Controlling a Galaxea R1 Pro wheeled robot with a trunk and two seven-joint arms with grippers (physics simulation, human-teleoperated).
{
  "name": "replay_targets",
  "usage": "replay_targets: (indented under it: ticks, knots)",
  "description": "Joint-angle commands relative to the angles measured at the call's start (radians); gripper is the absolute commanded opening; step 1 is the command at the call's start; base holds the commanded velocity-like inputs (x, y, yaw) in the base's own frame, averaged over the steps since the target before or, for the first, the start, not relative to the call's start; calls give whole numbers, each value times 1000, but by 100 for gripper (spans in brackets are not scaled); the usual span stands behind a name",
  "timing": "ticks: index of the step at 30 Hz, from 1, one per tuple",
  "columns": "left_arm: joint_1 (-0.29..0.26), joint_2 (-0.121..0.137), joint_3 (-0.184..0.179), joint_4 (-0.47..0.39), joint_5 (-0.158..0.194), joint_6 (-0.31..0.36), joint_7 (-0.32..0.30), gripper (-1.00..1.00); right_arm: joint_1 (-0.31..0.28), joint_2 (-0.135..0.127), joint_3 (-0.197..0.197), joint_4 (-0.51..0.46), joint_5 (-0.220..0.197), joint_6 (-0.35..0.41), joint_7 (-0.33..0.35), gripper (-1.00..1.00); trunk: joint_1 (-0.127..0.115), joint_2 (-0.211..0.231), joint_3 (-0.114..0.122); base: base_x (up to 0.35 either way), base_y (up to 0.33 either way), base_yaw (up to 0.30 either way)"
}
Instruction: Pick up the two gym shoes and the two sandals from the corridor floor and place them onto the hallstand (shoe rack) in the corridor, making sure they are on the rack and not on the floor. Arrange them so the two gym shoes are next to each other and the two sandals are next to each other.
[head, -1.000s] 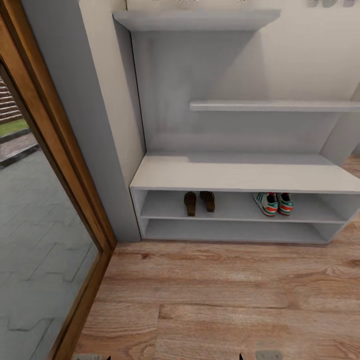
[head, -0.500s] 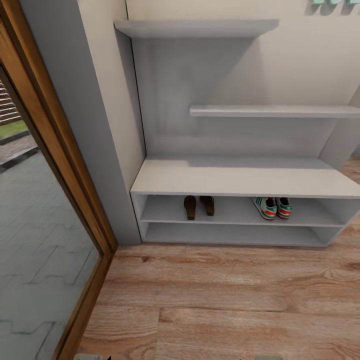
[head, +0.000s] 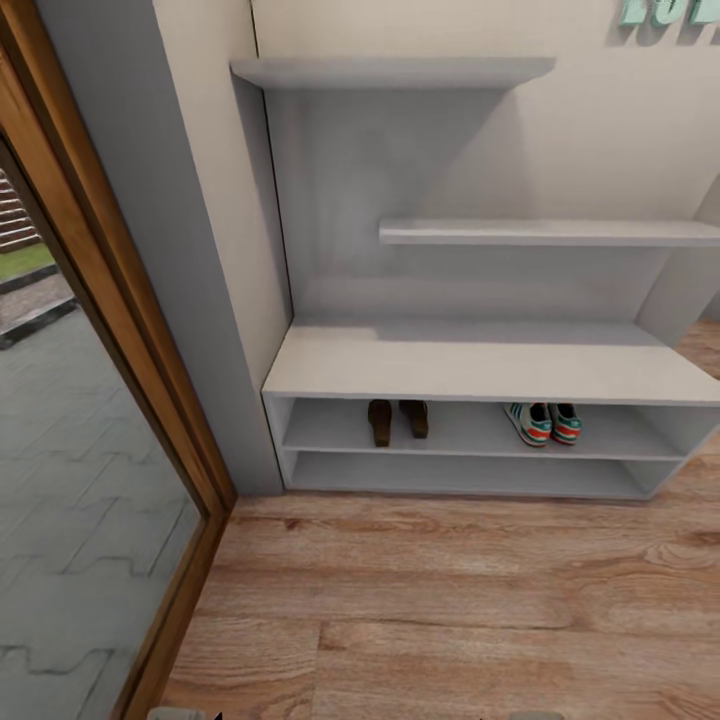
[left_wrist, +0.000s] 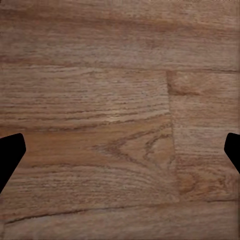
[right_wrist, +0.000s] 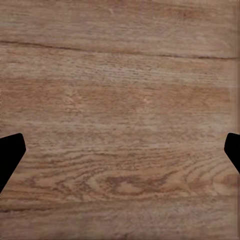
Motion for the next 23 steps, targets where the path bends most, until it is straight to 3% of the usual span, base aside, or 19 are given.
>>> replay_targets:
  ticks: [1, 16, 23]
  knots:
    - [-1, 0, 9, 1, -6, -3, -6, 100, -1, 0, -6, 1, 11, -2, -6, 100, -4, 7, 2, 0, 0, 0]
    - [-1, 9, 12, 4, -6, 0, -6, 100, -1, 3, -5, 2, 11, -2, -6, 100, -62, 112, 49, 0, 0, 0]
    - [-1, 8, 36, 21, -7, -2, -6, 100, -1, 3, -6, 1, 11, -2, -6, 100, -88, 161, 71, 0, 0, 0]
